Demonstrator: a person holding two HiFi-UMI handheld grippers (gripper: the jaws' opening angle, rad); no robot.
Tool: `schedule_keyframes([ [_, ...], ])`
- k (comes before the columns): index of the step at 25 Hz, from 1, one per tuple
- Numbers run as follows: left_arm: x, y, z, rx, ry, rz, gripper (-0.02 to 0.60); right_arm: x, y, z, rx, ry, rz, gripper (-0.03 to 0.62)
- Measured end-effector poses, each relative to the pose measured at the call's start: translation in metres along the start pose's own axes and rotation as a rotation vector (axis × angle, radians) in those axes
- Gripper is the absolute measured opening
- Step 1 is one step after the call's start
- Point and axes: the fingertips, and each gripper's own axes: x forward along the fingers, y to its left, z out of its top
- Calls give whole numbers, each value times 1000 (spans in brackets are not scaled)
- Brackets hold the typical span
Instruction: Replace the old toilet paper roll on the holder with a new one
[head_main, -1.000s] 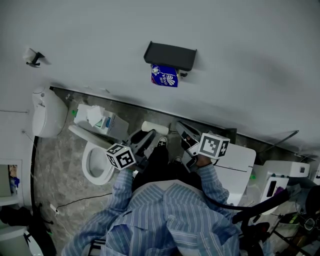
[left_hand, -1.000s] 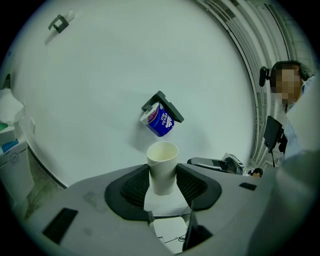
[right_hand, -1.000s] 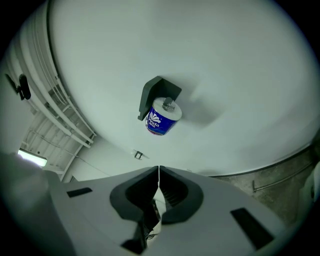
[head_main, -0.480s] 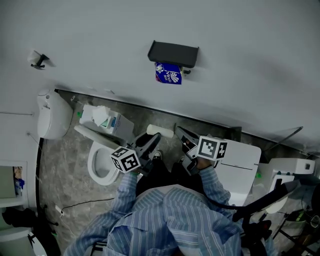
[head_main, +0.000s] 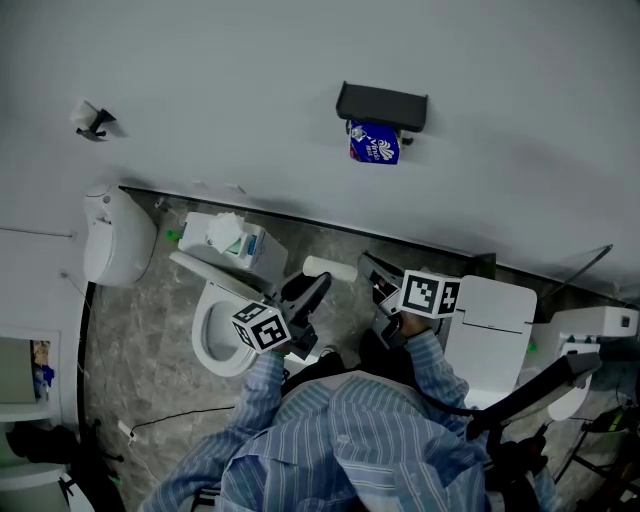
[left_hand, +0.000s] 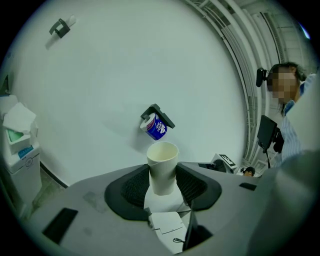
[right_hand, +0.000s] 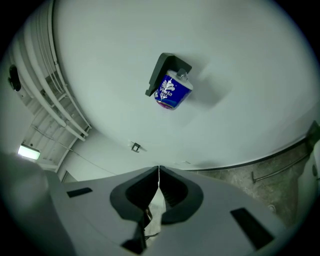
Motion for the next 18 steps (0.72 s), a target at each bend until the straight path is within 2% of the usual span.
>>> schedule_keyframes([
  [10, -105, 12, 5, -10, 0, -60, 170, 22, 56, -87, 23, -56, -53, 9],
  [18, -157, 16, -31, -51, 77, -118, 170, 3, 64, -162, 86, -119, -138, 9],
])
